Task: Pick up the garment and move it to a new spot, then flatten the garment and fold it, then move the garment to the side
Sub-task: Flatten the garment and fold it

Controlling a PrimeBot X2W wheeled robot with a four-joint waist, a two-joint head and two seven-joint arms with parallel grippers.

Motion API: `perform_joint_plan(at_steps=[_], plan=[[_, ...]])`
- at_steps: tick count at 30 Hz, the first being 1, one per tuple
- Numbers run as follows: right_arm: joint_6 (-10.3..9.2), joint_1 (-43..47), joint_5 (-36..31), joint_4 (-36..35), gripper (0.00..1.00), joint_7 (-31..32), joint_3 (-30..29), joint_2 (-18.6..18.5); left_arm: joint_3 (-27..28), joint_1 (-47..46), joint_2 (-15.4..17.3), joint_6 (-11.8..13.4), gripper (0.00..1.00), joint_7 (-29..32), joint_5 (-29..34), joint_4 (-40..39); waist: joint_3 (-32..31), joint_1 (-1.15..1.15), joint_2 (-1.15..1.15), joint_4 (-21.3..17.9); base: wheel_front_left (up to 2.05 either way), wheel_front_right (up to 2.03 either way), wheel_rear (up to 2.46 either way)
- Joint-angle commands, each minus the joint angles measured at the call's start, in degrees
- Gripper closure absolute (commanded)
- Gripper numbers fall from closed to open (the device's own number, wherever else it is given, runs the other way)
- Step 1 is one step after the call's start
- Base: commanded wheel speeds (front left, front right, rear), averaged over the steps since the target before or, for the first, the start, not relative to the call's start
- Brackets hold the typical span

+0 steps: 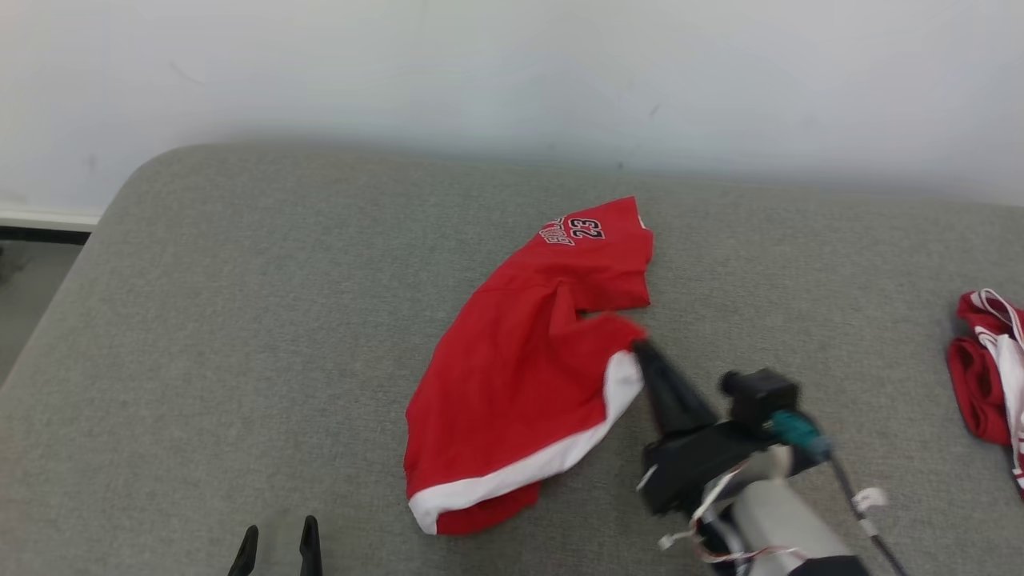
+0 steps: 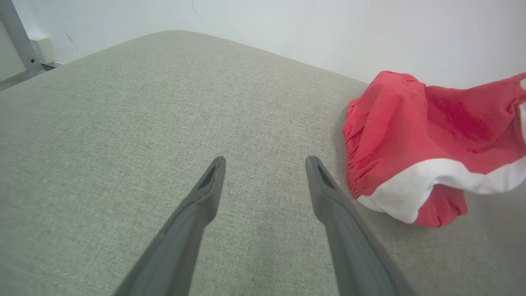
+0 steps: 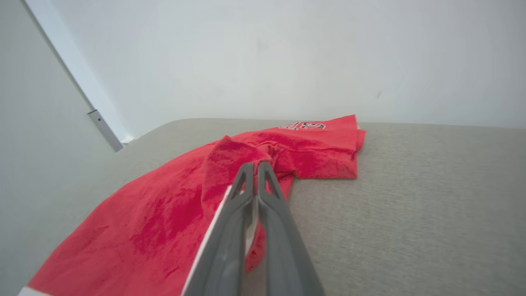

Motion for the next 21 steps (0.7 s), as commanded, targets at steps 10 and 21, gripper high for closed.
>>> perform_joint_plan(at_steps=[10, 21], plan=[[-0.16, 2.9, -6.3, -3.7, 1.00, 0.0, -17.8, -4.0, -0.3, -0.9, 0.0, -0.3, 0.00, -0.2, 0.7, -0.2, -0.4, 0.00, 0.00, -4.0, 0.00, 0.00, 0.00], [-0.16, 5.8, -19.4, -0.6, 0.00, 0.0, -34.9, -2.7, -5.2, -1.8, 0.0, -0.8, 0.00, -0.2, 1.9, 0.1, 0.1, 0.00, 0.00, -5.8, 0.00, 0.00, 0.00]])
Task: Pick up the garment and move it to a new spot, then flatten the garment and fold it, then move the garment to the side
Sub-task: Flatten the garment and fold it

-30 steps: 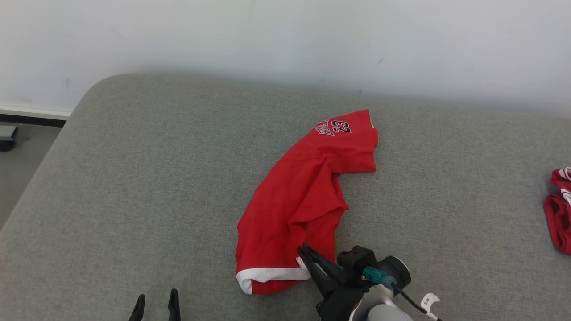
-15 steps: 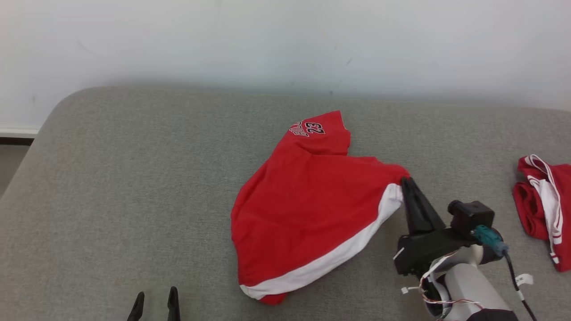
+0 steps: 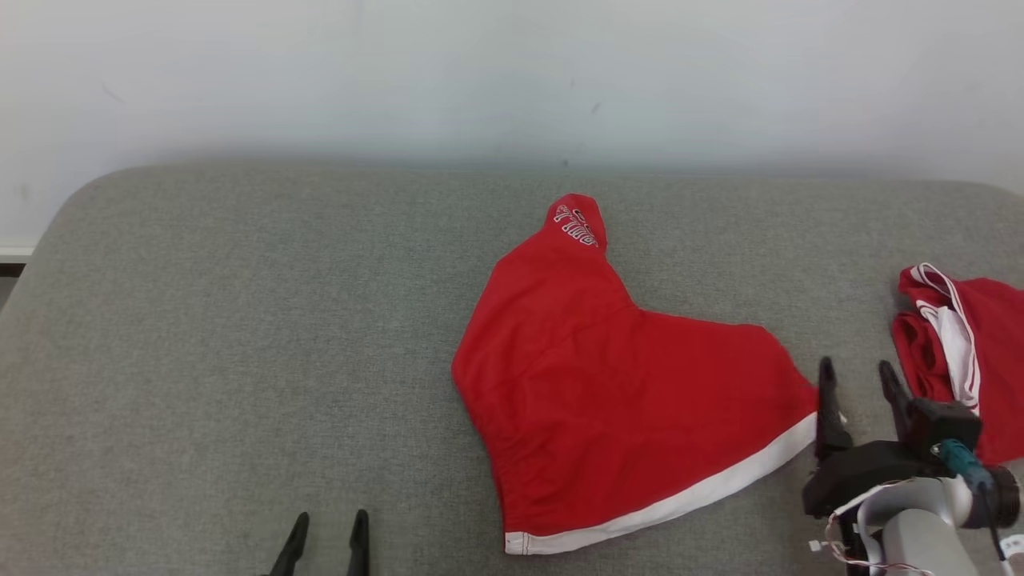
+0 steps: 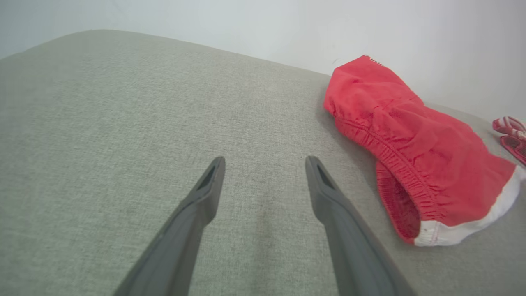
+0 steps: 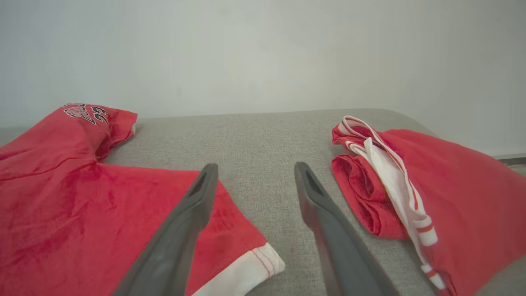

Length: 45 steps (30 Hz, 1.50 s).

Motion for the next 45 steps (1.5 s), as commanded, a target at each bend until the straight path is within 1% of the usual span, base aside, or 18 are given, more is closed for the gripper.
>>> perform_joint_plan(at_steps=[1, 7, 12, 15, 18, 19, 26, 30, 33, 34, 35, 36, 37, 41, 45], plan=[[-0.16, 1.2, -1.0, -1.3, 0.00, 0.0, -0.3, 1.0, -0.7, -0.7, 0.0, -0.3, 0.00, -0.2, 0.5, -0.2, 0.3, 0.00, 0.00, -0.8, 0.00, 0.00, 0.00], [-0.16, 3.4, -1.5, -6.6, 0.00, 0.0, 1.0, 2.9, -5.3, -1.5, 0.0, -0.3, 0.00, -0.2, 0.2, -1.4, 0.9, 0.00, 0.00, -3.3, 0.00, 0.00, 0.00], [-0.16, 5.4, -1.1, -8.0, 0.00, 0.0, 1.6, 3.3, -11.4, -3.1, 0.0, -0.4, 0.00, -0.2, -2.5, -1.8, 1.6, 0.00, 0.00, -5.2, 0.00, 0.00, 0.00], [-0.16, 5.7, -1.1, -8.3, 0.00, 0.0, 2.0, 3.5, -14.0, -4.2, 0.1, -0.3, 0.00, -0.2, -4.3, -0.2, 2.2, 0.00, 0.00, -6.4, 0.00, 0.00, 0.00], [-0.16, 5.4, -1.1, -8.3, 0.00, 0.0, 2.5, 3.6, -15.9, -5.6, 0.0, -0.3, 0.00, -0.2, -6.1, 3.1, 2.8, 0.00, 0.00, -7.6, 0.00, 0.00, 0.00], [-0.16, 5.4, -1.1, -8.3, 0.00, 0.0, 2.5, 3.6, -15.9, -5.6, 0.0, -0.3, 0.00, -0.2, -6.1, 3.1, 2.8, 0.00, 0.00, -7.6, 0.00, 0.00, 0.00], [-0.16, 4.6, -0.8, -8.5, 0.00, 0.0, 2.9, 3.7, -17.8, -8.7, 0.1, -0.3, 0.00, -0.2, -9.1, 9.6, 4.1, 0.00, 0.00, -9.4, 0.00, 0.00, 0.00], [-0.16, 4.6, -0.5, -8.8, 0.00, 0.0, 3.0, 3.7, -17.4, -10.2, 0.0, -0.3, 0.00, -0.2, -8.9, 11.6, 4.7, 0.00, 0.00, -9.8, 0.00, 0.00, 0.00], [-0.16, 4.2, 0.0, -8.8, 0.00, 0.0, 3.3, 3.7, -15.8, -11.1, 0.1, -0.3, 0.00, -0.2, -8.2, 12.0, 5.5, 0.00, 0.00, -10.0, 0.00, 0.00, 0.00], [-0.16, 4.1, 0.2, -8.8, 0.00, 0.0, 3.3, 3.7, -15.3, -11.3, 0.1, -0.3, 0.10, -0.2, -7.5, 12.1, 5.7, 0.00, 0.00, -10.0, 0.00, 0.00, 0.00], [-0.16, 4.1, 0.4, -8.6, 0.00, 0.0, 3.5, 3.7, -14.8, -11.5, 0.1, -0.3, 0.55, -0.2, -7.2, 12.2, 5.8, 0.00, 0.00, -10.0, 0.00, 0.00, 0.00], [-0.16, 3.9, 0.6, -8.5, 0.00, 0.0, 3.6, 3.7, -14.5, -11.7, 0.1, -0.3, 0.93, -0.2, -6.8, 12.4, 6.0, 0.00, 0.00, -10.0, 0.00, 0.00, 0.00], [-0.16, 3.7, 0.7, -8.4, 0.00, 0.0, 3.7, 3.7, -14.3, -11.8, 0.1, -0.3, 1.00, -0.2, -6.5, 12.7, 6.2, 0.00, 0.00, -10.0, 0.00, 0.00, 0.00], [-0.16, 3.4, 1.4, -8.3, 0.00, 0.0, 4.0, 3.7, -10.8, -12.8, 0.1, -0.3, 1.00, -0.2, -4.5, 13.4, 6.8, 0.00, 0.00, -10.0, 0.00, 0.00, 0.00], [-0.16, 3.6, 1.9, -8.0, 0.00, 0.0, 4.1, 3.7, -7.1, -13.8, 0.4, -0.3, 1.00, -0.2, -0.6, 13.7, 7.1, 0.00, 0.00, -9.9, 0.00, 0.00, 0.00]])
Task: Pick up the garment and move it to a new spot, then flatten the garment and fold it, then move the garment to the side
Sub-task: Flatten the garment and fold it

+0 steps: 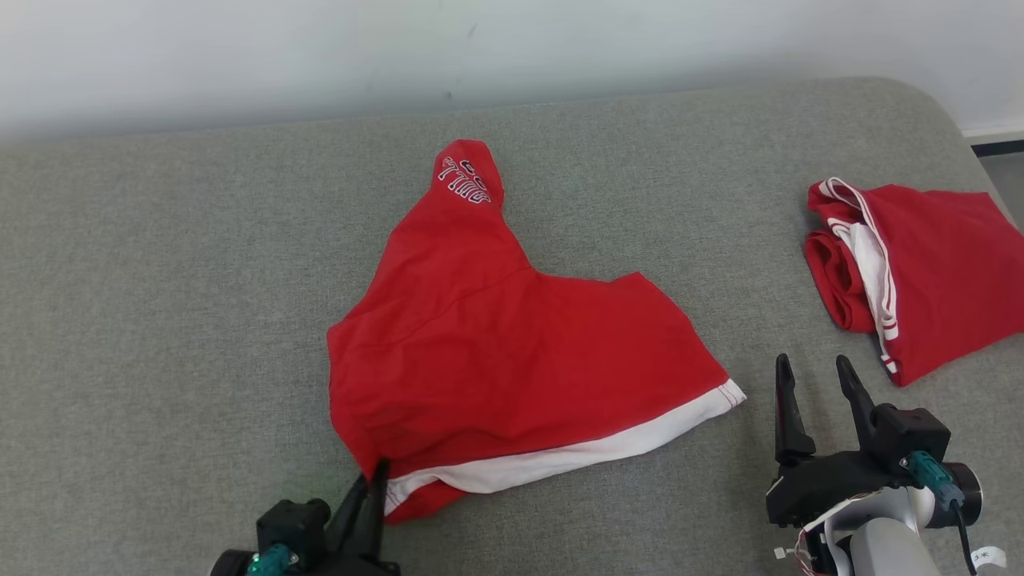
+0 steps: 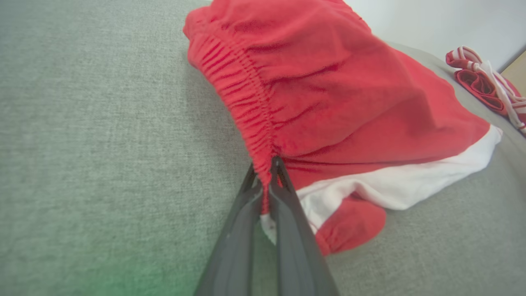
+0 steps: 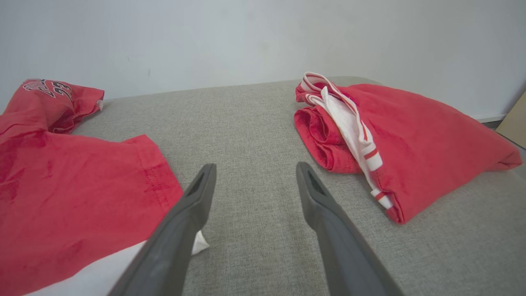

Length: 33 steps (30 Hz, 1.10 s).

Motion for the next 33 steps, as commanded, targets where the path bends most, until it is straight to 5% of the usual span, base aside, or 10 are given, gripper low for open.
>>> perform_joint_plan(at_steps=[1, 9, 10, 11, 12, 13, 33], plan=[[-0.16, 0.0, 0.6, 0.2, 0.00, 0.0, 0.2, 0.2, 0.7, -0.9, 0.6, 0.1, 1.00, -0.2, 1.0, 0.2, 0.0, 0.00, 0.00, 0.0, 0.00, 0.00, 0.00], [-0.16, 0.6, 1.9, 1.1, 0.00, 0.0, 1.1, 0.1, 2.6, -2.8, 7.6, 0.1, 1.00, -0.2, 7.0, 0.7, -0.7, 0.00, 0.00, 0.4, 0.00, 0.00, 0.00], [-0.16, 0.7, 2.0, 1.2, 0.00, 0.0, 1.1, 0.1, 2.6, -2.6, 8.2, 0.1, 0.89, -0.2, 7.5, 1.3, -0.8, 0.00, 0.00, 0.5, 0.00, 0.00, 0.00], [-0.16, 0.8, 2.2, 1.3, 0.00, 0.0, 1.3, 0.1, 2.8, -2.3, 8.5, 0.1, 0.62, -0.2, 7.6, 1.5, -1.0, 0.00, 0.00, 0.5, 0.00, 0.00, 0.00], [-0.16, 0.8, 2.4, 1.4, 0.00, 0.0, 1.5, 0.1, 3.3, -2.1, 8.9, 0.1, 0.51, -0.2, 7.6, 1.6, -1.1, 0.00, 0.00, 0.5, 0.00, 0.00, 0.00], [-0.16, 0.8, 2.6, 1.4, 0.00, 0.0, 1.7, 0.1, 4.0, -1.8, 9.1, 0.1, 0.00, -0.2, 7.6, 1.7, -1.3, 0.00, 0.00, 0.6, 0.00, 0.00, 0.00], [-0.16, 6.7, 2.0, -3.9, 0.00, 0.0, 9.3, 0.1, 17.3, 10.0, 1.0, 1.6, 0.00, -0.2, 9.1, -8.0, -9.0, 0.00, 0.00, 2.7, 0.00, 0.00, 0.00]])
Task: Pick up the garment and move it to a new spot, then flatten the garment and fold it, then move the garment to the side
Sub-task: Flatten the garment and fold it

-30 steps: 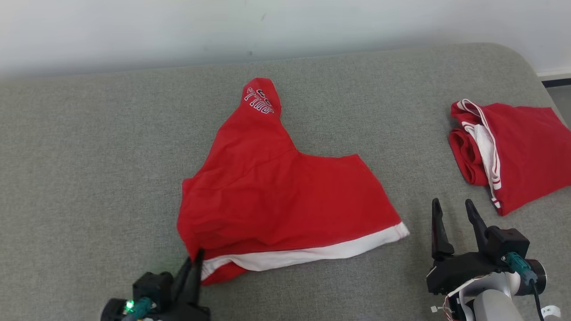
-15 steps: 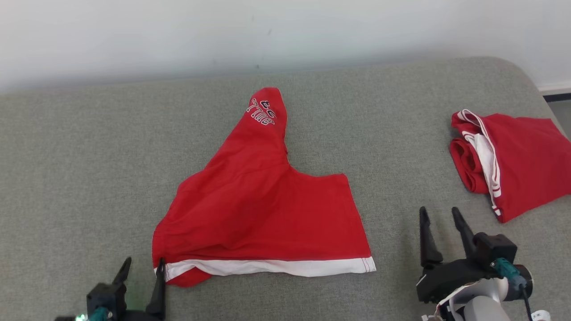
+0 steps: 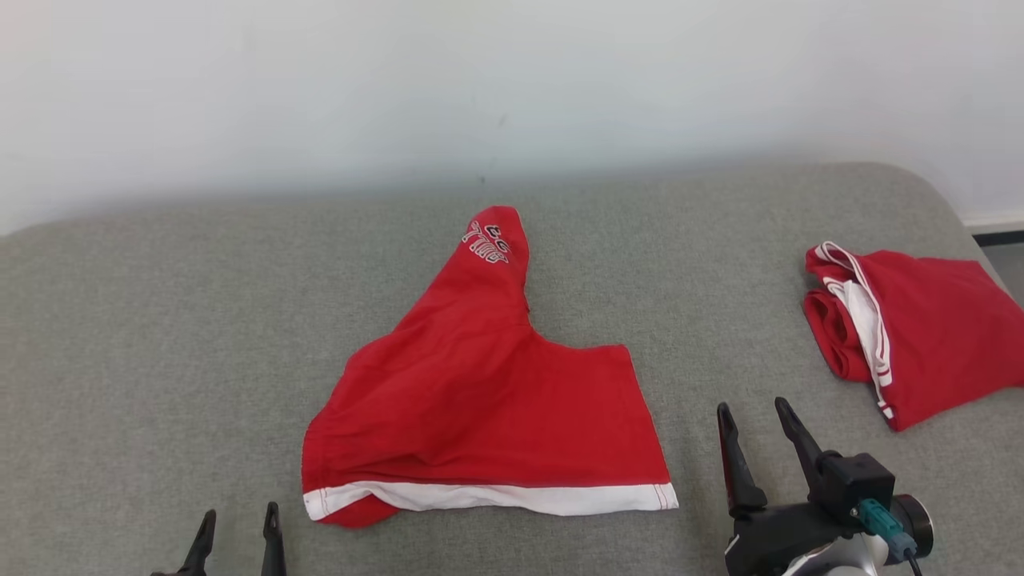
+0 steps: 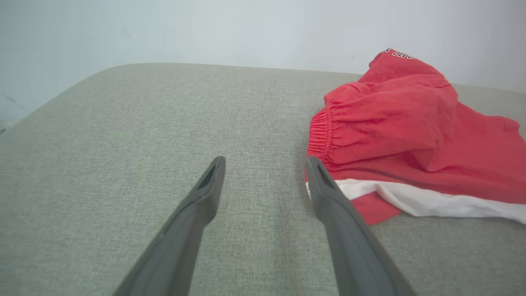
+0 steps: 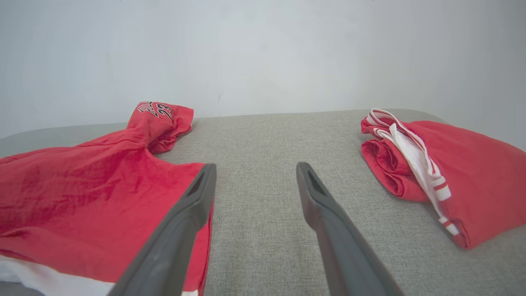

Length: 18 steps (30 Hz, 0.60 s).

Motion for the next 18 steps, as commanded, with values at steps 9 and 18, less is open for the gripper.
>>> perform_joint_plan(at_steps=[9, 18], plan=[[-0.16, 3.5, -0.6, -1.5, 0.00, 0.0, 0.9, 0.1, 2.9, 4.0, -1.2, -0.5, 0.00, -0.2, 2.0, -4.0, -2.9, 0.01, 0.00, 1.5, 0.00, 0.00, 0.00], [-0.16, 5.3, -0.3, -0.2, 0.00, 0.0, 1.8, 0.1, 2.7, 4.9, -1.5, -1.1, 0.00, -0.2, 1.4, -4.9, -3.7, 0.01, 0.00, 2.2, 0.00, 0.00, 0.00]])
